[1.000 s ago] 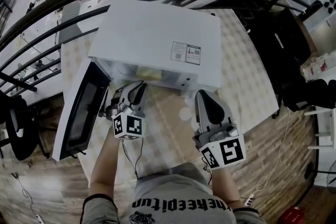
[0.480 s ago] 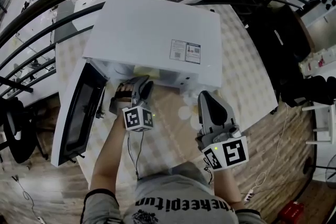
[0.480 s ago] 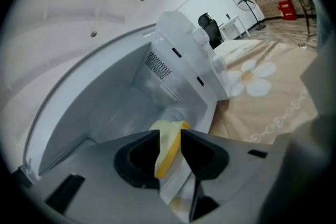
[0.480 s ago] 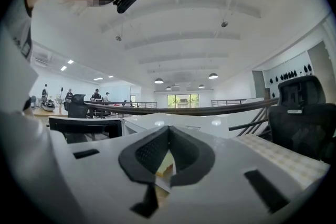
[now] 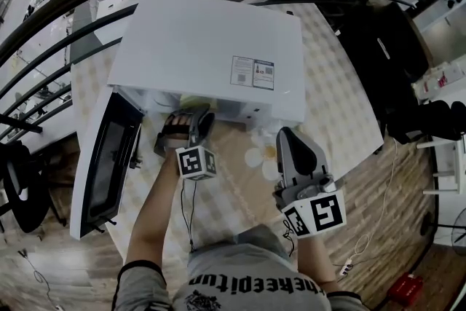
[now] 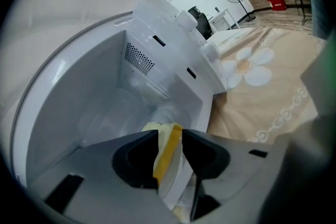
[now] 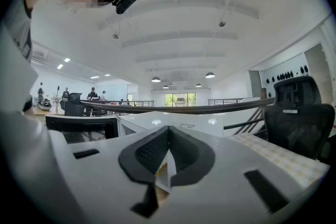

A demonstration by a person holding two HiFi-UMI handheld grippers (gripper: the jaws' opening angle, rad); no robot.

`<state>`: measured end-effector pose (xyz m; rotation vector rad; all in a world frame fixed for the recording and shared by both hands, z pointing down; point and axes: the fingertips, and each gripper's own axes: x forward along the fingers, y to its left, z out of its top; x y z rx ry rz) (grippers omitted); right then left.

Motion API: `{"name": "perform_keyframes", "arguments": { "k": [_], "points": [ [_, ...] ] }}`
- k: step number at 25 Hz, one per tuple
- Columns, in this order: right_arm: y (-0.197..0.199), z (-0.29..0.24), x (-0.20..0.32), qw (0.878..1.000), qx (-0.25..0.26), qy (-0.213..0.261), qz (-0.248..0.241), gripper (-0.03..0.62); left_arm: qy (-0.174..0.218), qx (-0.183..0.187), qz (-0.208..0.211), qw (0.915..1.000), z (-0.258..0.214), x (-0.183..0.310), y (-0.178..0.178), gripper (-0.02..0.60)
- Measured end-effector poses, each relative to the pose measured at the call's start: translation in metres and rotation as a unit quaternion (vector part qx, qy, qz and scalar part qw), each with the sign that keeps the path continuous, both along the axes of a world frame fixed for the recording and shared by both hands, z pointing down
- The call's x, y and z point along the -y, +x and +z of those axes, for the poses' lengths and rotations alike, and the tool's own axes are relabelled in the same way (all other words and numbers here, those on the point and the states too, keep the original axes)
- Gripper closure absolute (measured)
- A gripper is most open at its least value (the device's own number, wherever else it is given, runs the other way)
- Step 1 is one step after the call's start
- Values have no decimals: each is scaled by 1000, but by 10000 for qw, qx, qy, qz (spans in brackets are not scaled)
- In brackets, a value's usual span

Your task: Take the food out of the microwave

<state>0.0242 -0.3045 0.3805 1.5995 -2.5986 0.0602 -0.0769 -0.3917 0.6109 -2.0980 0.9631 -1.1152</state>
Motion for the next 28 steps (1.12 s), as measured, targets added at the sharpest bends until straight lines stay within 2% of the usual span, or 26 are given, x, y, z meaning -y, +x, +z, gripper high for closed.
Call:
{"name": "perform_keyframes", "arguments": {
  "k": [14, 18, 28],
  "points": [
    [2, 0, 1, 10000, -60, -10, 54, 589, 71, 410, 134, 9990, 10, 6, 9, 442],
    [3, 0, 0, 9999, -73, 0, 70, 589, 129, 397, 111, 9991, 12, 9, 10, 454],
    [4, 0, -4, 9999, -88, -9, 101, 589, -5, 260, -23, 9997, 13, 8, 10, 493]
  ]
}}
